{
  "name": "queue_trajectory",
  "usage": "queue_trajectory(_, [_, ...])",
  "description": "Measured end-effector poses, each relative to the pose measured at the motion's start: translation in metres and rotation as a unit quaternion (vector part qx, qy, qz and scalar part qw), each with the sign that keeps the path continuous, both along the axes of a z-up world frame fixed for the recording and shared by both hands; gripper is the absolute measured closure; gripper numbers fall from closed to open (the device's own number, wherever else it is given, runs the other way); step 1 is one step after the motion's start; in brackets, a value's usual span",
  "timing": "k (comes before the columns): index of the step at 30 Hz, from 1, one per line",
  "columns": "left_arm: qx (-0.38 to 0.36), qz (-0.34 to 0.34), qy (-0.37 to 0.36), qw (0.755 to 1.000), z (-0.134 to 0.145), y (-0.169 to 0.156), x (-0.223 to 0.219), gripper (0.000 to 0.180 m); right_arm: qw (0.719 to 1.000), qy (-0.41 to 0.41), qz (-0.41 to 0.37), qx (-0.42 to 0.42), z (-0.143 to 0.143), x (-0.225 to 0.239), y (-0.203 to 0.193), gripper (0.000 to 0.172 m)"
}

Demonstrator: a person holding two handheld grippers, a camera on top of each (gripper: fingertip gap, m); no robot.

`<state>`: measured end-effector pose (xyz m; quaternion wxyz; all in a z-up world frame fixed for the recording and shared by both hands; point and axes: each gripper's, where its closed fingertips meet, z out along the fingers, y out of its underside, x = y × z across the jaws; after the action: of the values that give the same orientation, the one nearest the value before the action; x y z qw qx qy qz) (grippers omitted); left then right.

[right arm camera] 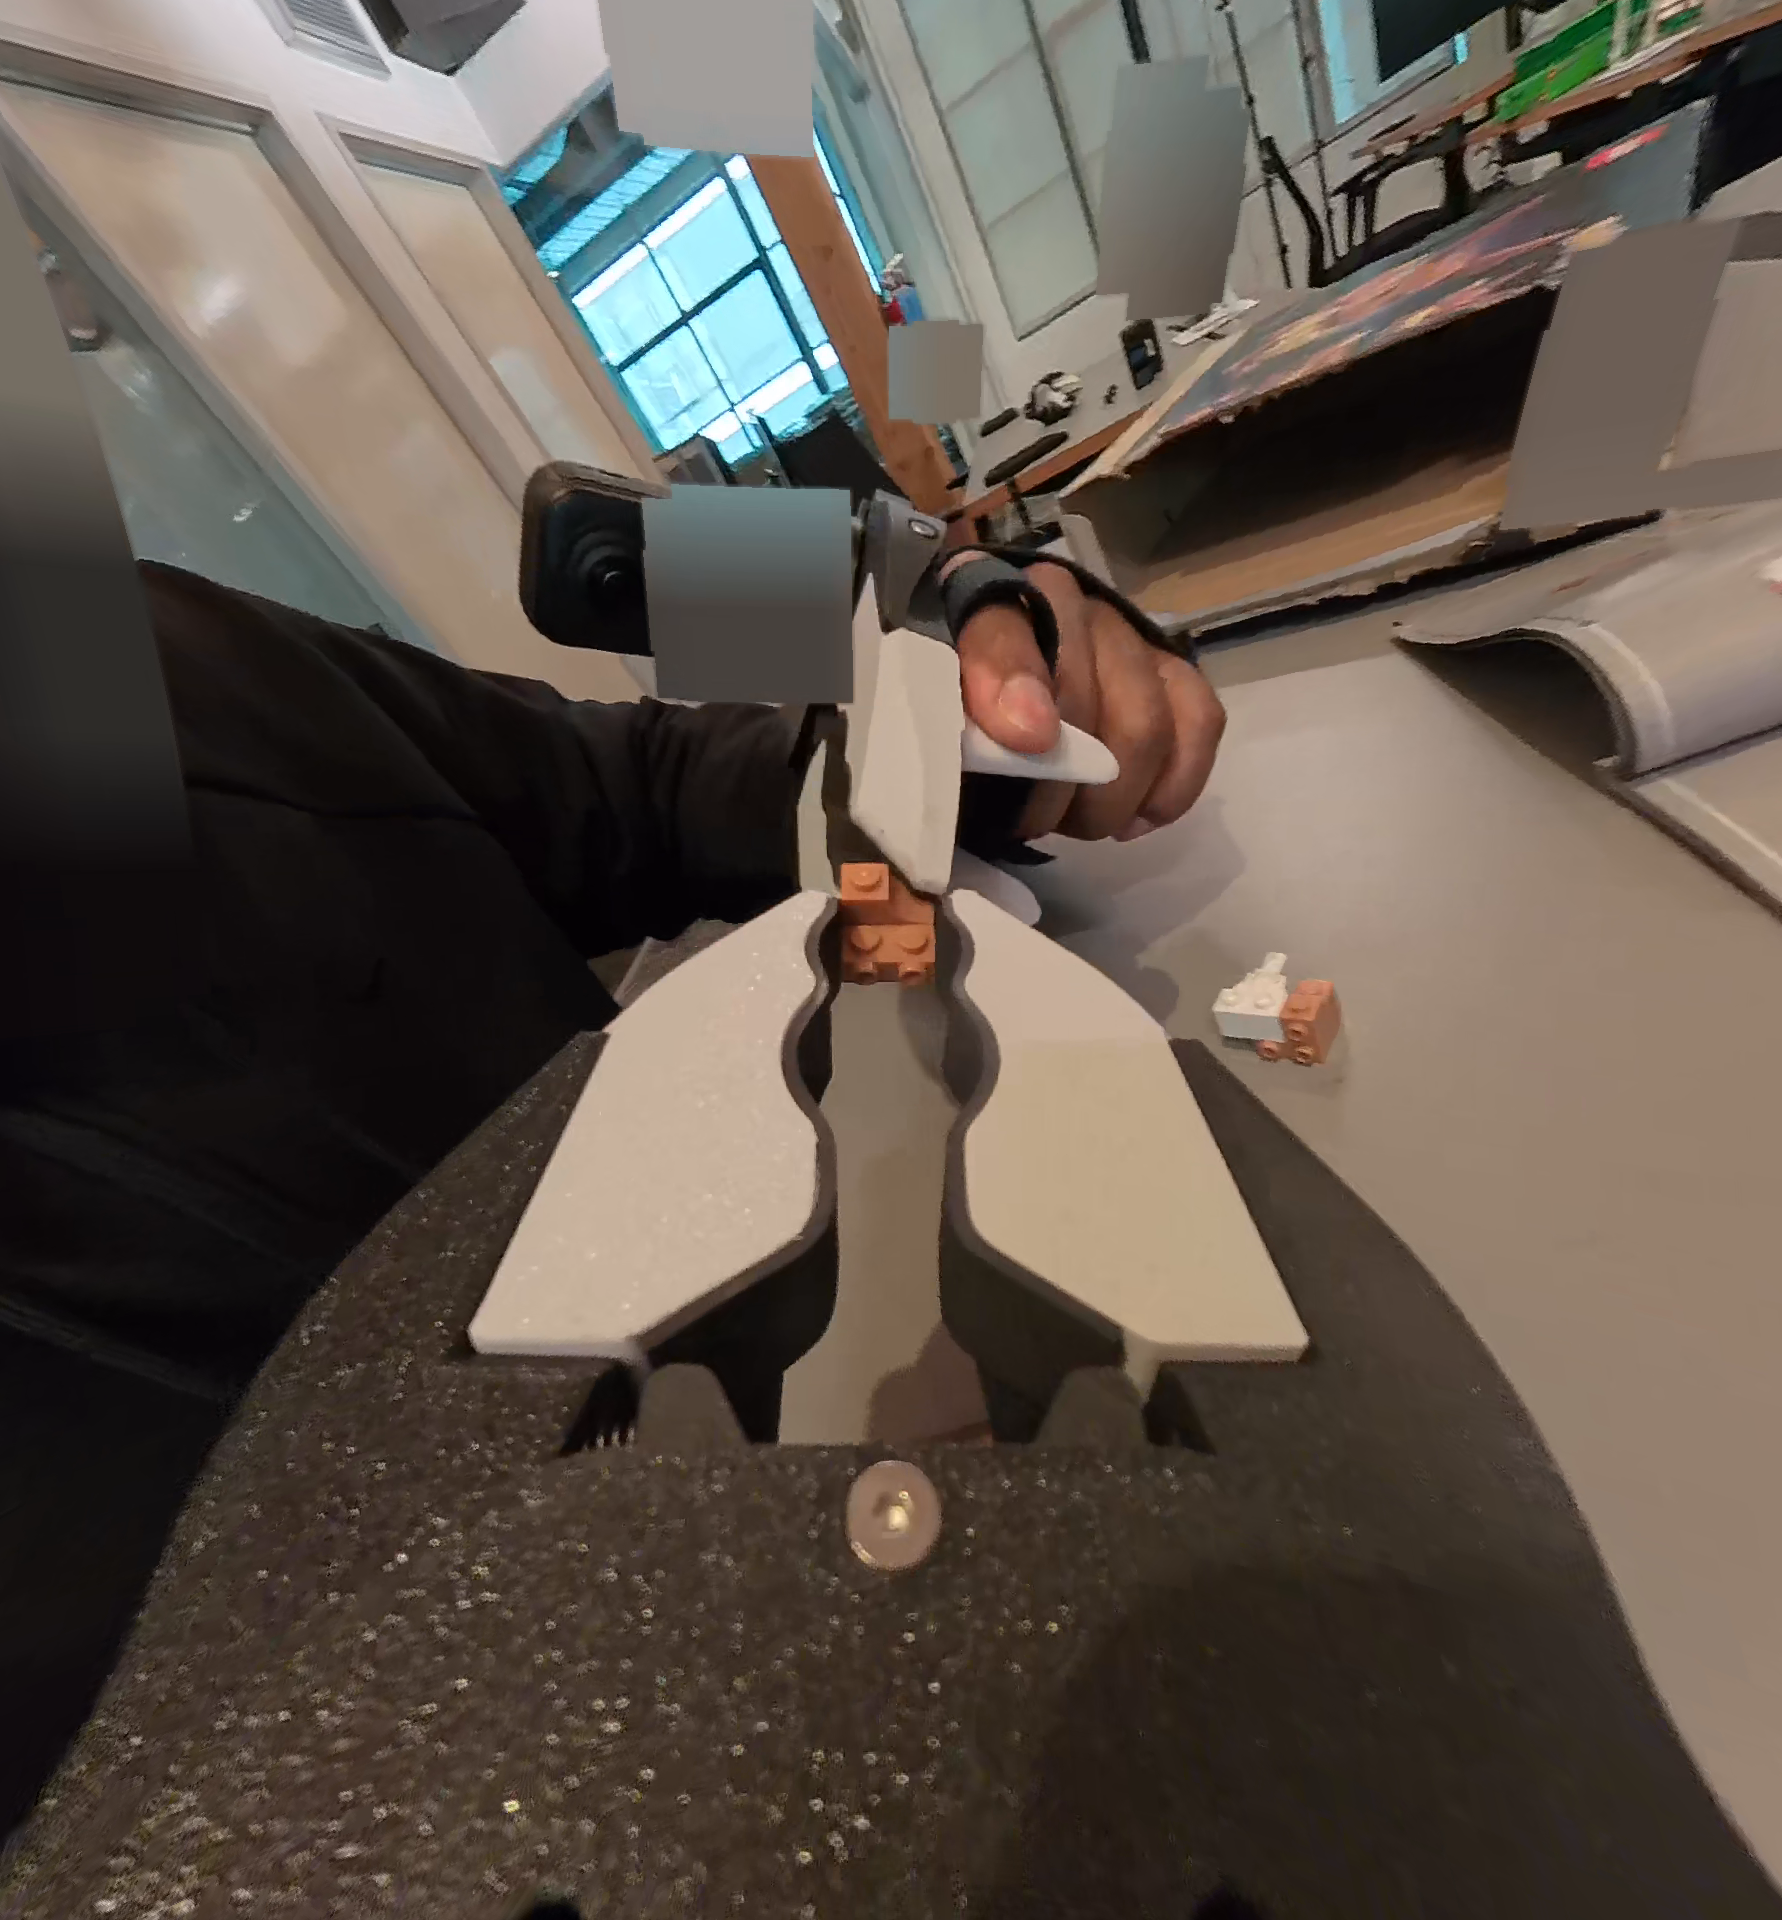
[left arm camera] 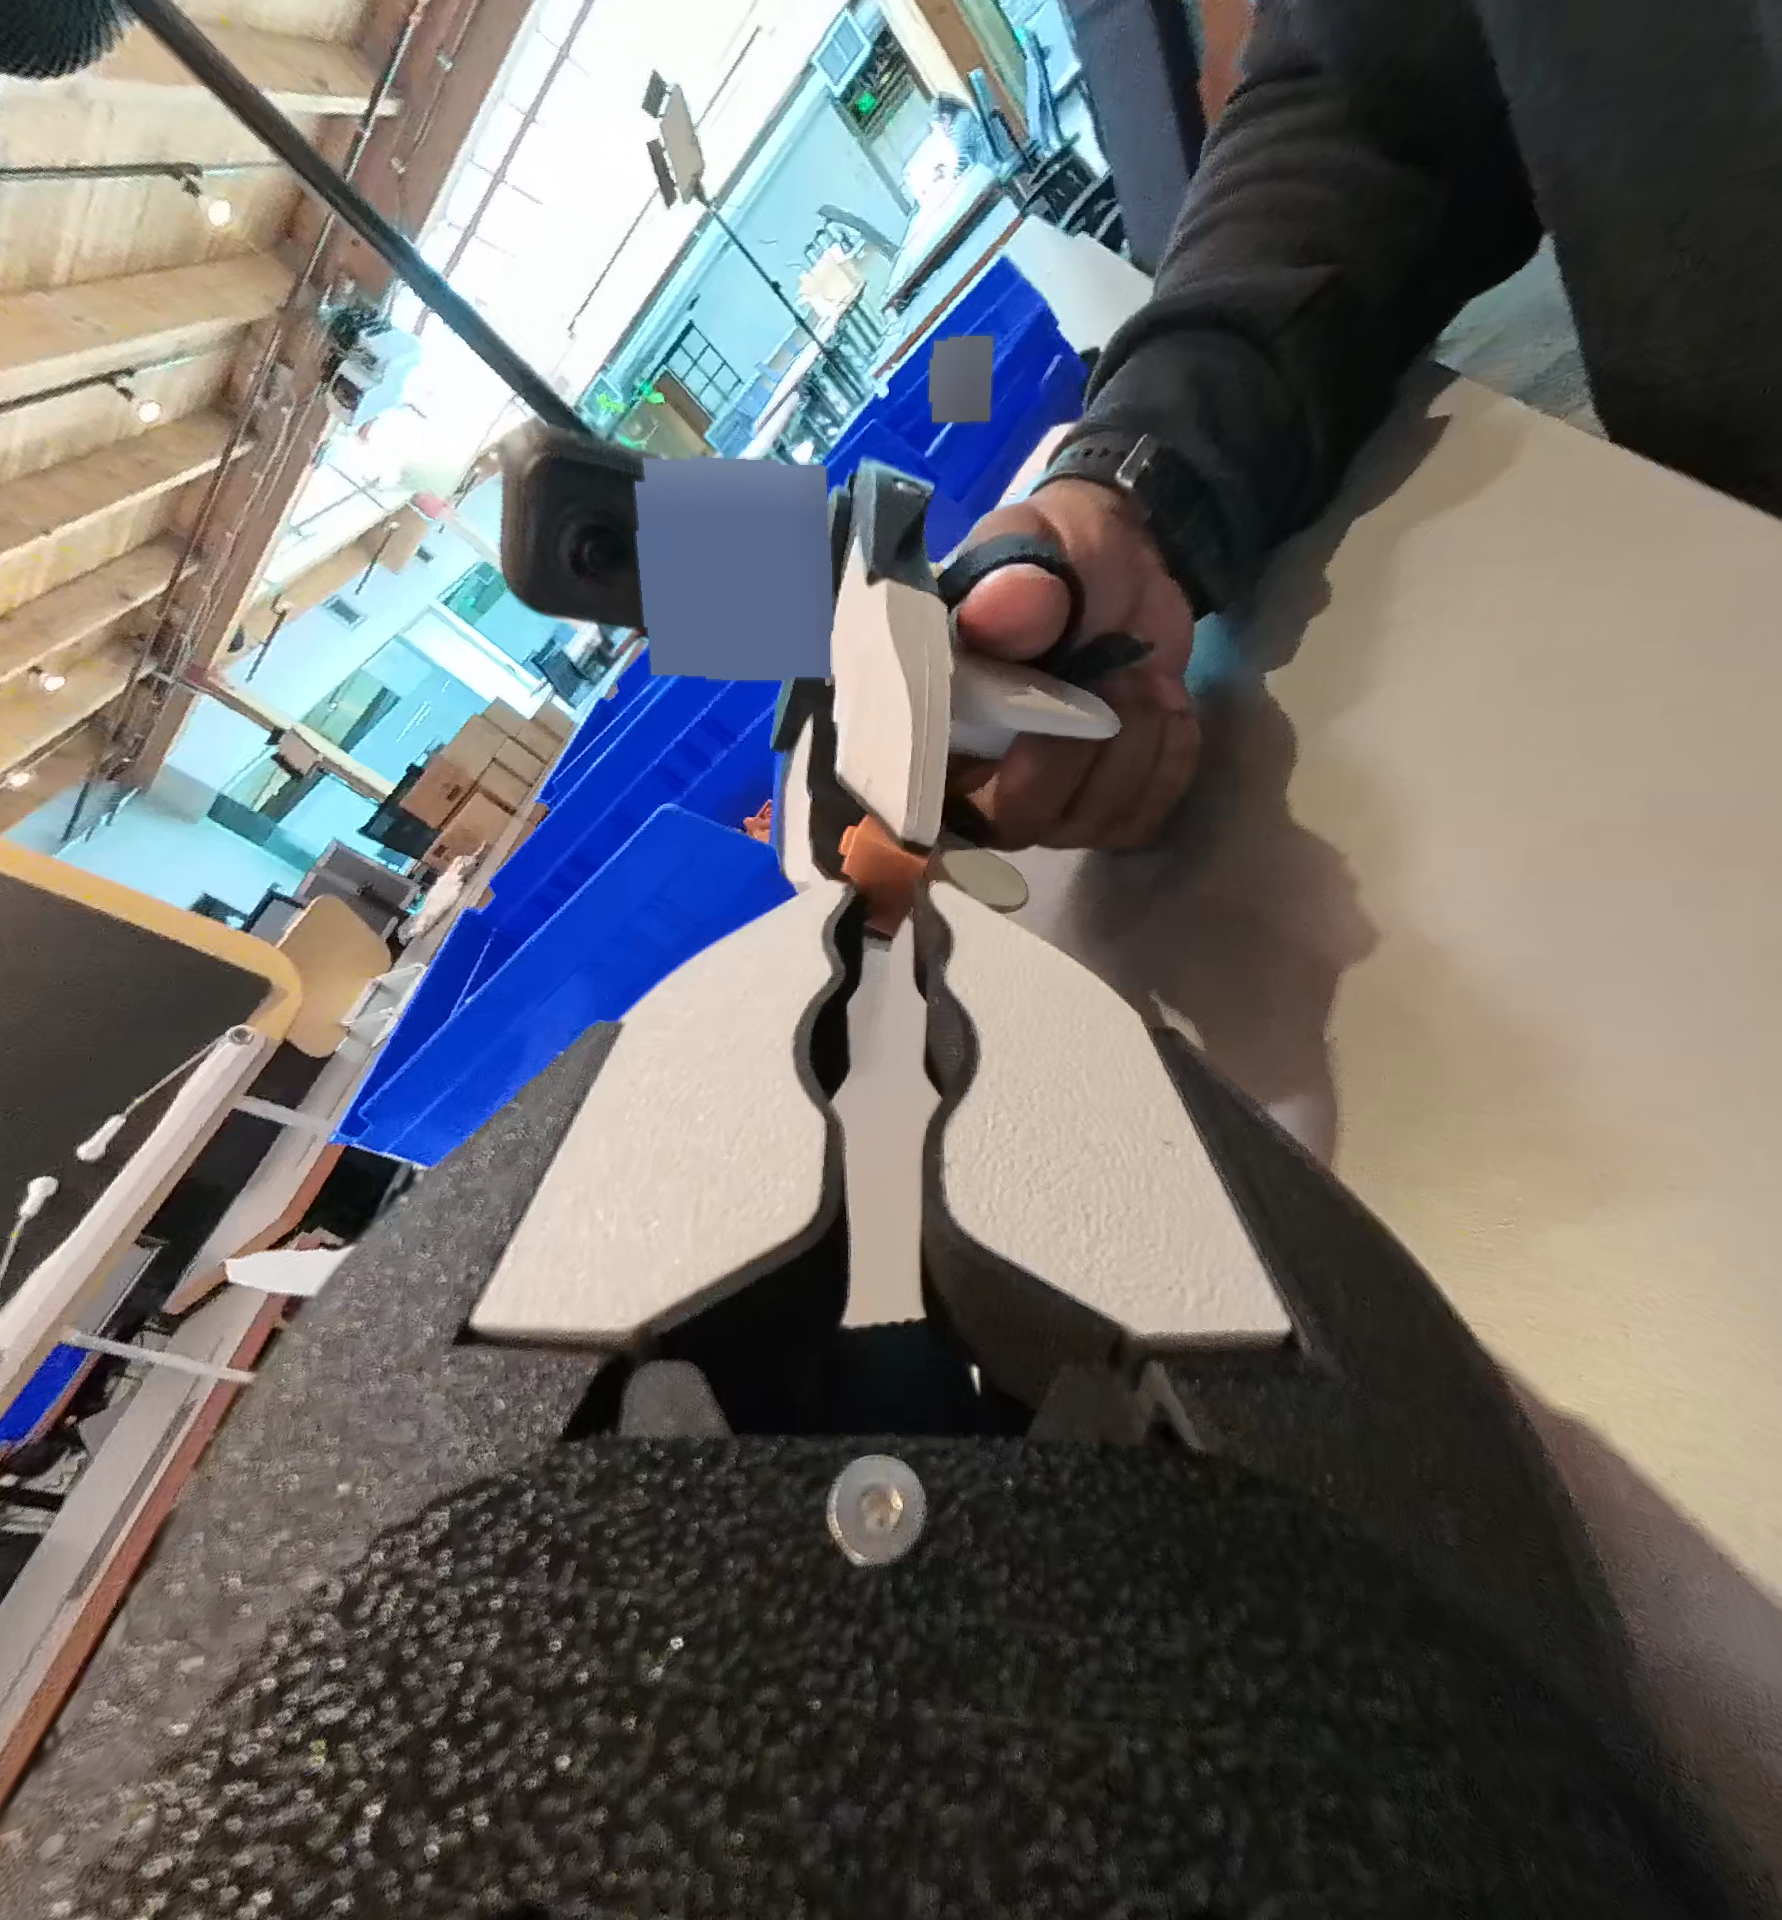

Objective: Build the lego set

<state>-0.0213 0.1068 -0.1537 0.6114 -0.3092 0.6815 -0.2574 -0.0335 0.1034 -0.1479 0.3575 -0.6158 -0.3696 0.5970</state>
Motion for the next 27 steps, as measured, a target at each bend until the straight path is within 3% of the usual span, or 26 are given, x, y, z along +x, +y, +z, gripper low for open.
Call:
queue_trajectory(2, [0.006,0.000,0.000,1.000,-0.004,0.002,-0.001,0.161,1.000,-0.019,-0.017,0.006,-0.004,0.002,0.005,0.155])
queue_trajectory(8, [0.048,0.000,0.018,0.999,-0.012,0.000,-0.002,0.156,0.994,-0.091,-0.030,0.054,-0.019,-0.002,0.004,0.155])
queue_trajectory(15, [0.083,-0.008,0.038,0.996,-0.022,-0.004,0.000,0.164,0.991,-0.118,-0.026,0.065,-0.027,-0.005,0.000,0.154])
queue_trajectory(20, [0.084,-0.008,0.040,0.996,-0.024,-0.003,-0.002,0.164,0.986,-0.147,-0.018,0.073,-0.035,0.002,0.002,0.142])
queue_trajectory(27, [0.074,-0.007,0.028,0.997,-0.018,-0.002,-0.005,0.165,0.989,-0.132,-0.012,0.067,-0.031,-0.002,-0.002,0.154])
